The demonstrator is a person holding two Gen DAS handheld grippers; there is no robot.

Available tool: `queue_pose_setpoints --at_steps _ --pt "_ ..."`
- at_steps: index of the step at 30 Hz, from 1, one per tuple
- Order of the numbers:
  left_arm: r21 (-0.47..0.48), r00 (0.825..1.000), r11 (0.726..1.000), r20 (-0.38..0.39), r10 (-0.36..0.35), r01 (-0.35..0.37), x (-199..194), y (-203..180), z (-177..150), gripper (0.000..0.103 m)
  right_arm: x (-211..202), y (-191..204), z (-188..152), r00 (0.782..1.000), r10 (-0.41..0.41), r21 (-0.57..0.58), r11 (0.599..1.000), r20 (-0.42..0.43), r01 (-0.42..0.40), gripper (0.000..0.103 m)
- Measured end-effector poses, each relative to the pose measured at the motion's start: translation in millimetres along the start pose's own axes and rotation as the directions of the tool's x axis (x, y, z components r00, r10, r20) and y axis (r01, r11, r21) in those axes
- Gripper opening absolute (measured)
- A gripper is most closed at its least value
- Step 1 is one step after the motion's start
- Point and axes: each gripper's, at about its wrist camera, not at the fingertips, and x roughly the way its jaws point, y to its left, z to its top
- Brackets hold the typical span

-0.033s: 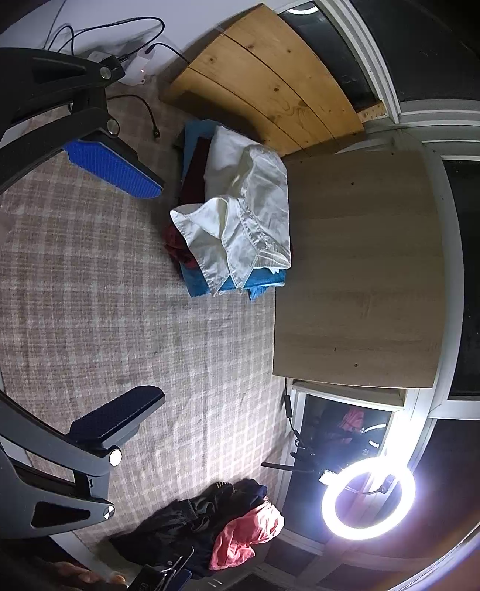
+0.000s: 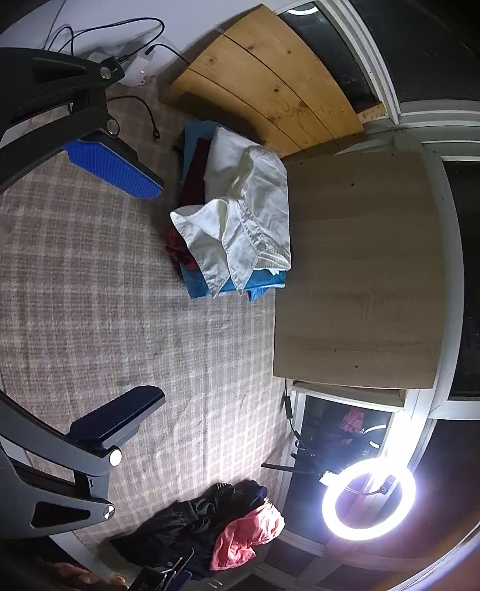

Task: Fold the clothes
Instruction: 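Reach the right gripper toward the pink shirt on the navy pile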

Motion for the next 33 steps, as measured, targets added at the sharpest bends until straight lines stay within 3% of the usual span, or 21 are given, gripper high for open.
queue_pose_setpoints --at_steps 10,17,24,30,33 --pt "0.067 0.997 0.996 -0.052 -0.049 0.053 21 -6 -7 0.102 -13 -1 -1 0.997 -0.074 0.033 0.997 0.017 0.073 0.103" --pt "0.107 0.995 0.99 -0.036 -0.094 0.097 22 -20 -5 0.102 -22 -10 -7 0.996 -0.091 0.069 0.994 0.012 0.09 0.103" --pt "0.088 0.989 0.987 -0.073 -0.126 0.133 30 -20 -4 0.102 -28 -18 -10 0.995 -0.096 0.103 0.99 0.02 0.094 0.103" --pt "0.087 0.99 0.989 -0.09 -0.109 0.117 38 -18 -6 0.102 -32 -19 -10 0.994 -0.101 0.093 0.991 0.038 0.097 0.103" --pt "0.079 0.984 0.984 -0.093 -0.149 0.157 40 -19 -4 0.102 -32 -20 -11 0.993 -0.118 0.064 0.991 0.029 0.116 0.103"
